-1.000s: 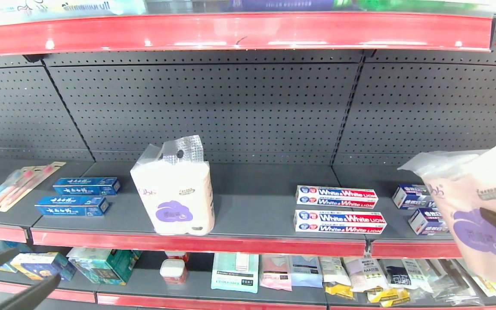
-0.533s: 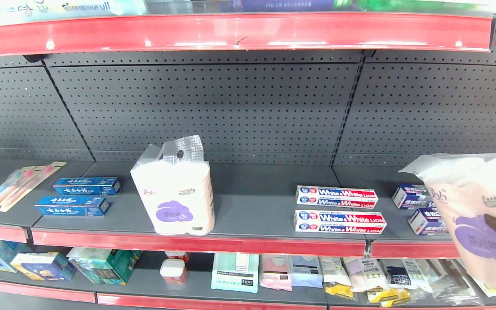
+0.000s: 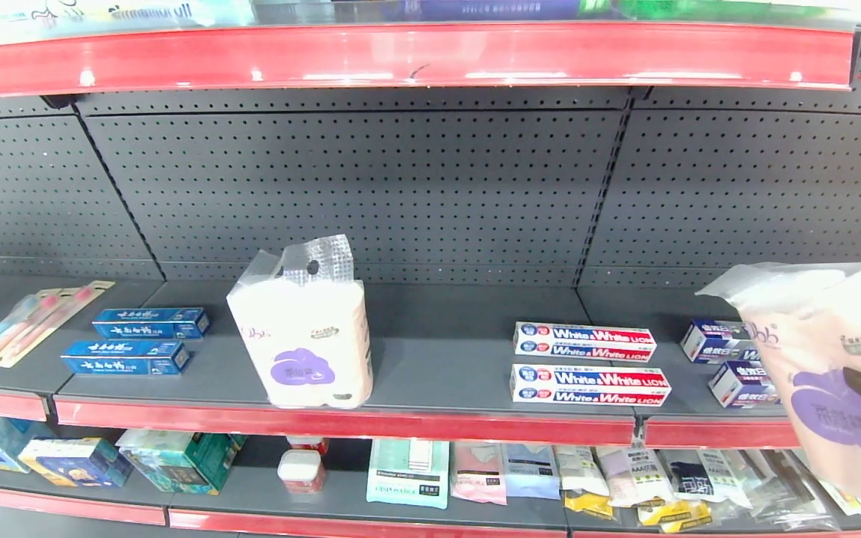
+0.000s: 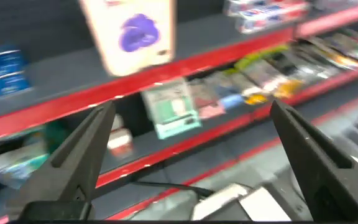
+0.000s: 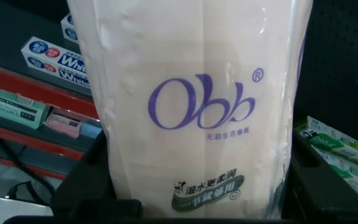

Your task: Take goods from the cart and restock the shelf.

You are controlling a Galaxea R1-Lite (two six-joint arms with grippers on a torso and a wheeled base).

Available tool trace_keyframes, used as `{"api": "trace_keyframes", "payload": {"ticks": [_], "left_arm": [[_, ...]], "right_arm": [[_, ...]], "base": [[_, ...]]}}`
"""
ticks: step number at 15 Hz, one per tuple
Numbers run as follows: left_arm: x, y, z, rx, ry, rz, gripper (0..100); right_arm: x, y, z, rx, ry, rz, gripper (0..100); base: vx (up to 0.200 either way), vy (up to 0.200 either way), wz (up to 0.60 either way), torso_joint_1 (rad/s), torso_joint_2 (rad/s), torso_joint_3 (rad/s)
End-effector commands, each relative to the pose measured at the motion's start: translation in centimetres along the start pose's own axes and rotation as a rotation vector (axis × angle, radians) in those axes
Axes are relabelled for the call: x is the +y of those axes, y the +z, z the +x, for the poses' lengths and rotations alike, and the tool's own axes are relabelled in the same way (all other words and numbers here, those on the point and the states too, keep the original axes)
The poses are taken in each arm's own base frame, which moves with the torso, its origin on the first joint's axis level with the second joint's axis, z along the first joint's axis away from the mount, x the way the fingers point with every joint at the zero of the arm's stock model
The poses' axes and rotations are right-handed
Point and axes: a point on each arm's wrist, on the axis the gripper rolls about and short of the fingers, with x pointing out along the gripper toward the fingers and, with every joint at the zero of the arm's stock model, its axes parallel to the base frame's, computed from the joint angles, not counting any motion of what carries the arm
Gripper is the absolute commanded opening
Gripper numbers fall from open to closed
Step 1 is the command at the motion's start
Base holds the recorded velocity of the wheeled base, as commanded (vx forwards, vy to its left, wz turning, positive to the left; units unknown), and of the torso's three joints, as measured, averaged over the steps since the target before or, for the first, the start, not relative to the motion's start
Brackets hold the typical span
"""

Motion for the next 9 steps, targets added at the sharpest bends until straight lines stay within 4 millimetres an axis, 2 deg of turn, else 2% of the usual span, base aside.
{"api": "trace_keyframes", "payload": {"ticks": [1,3,4,5,6,9], "left_arm": [[0.7,0.4,1.1,0.072,-0.062,-0.024,100],[0.9,-1.6,1.2,0.035,0.174,-0.003,100],[1.0,-1.9,1.2,0.025,0.201,0.001,100],[1.1,-3.9,1.1,-0.018,0.349,0.022,100],[1.4,-3.5,1.2,-0.053,0.436,0.006,100],[1.7,-5.0,2.1,-0.080,0.461,-0.038,100]], "right_arm": [[-0.1,0.2,0.1,0.000,-0.001,-0.002,0],[-0.1,0.2,0.1,-0.002,0.000,-0.010,0],[-0.1,0.2,0.1,-0.003,-0.001,-0.010,0],[-0.1,0.2,0.0,-0.002,-0.004,-0.011,0],[-0.1,0.1,0.0,-0.002,-0.004,-0.011,0],[-0.1,0.2,0.2,0.002,-0.002,-0.013,0]], "base": [[0.000,0.000,0.00,0.000,0.00,0.000],[0.000,0.000,0.00,0.000,0.00,0.000],[0.000,0.000,0.00,0.000,0.00,0.000],[0.000,0.000,0.00,0.000,0.00,0.000],[0.000,0.000,0.00,0.000,0.00,0.000],[0.000,0.000,0.00,0.000,0.00,0.000]]}}
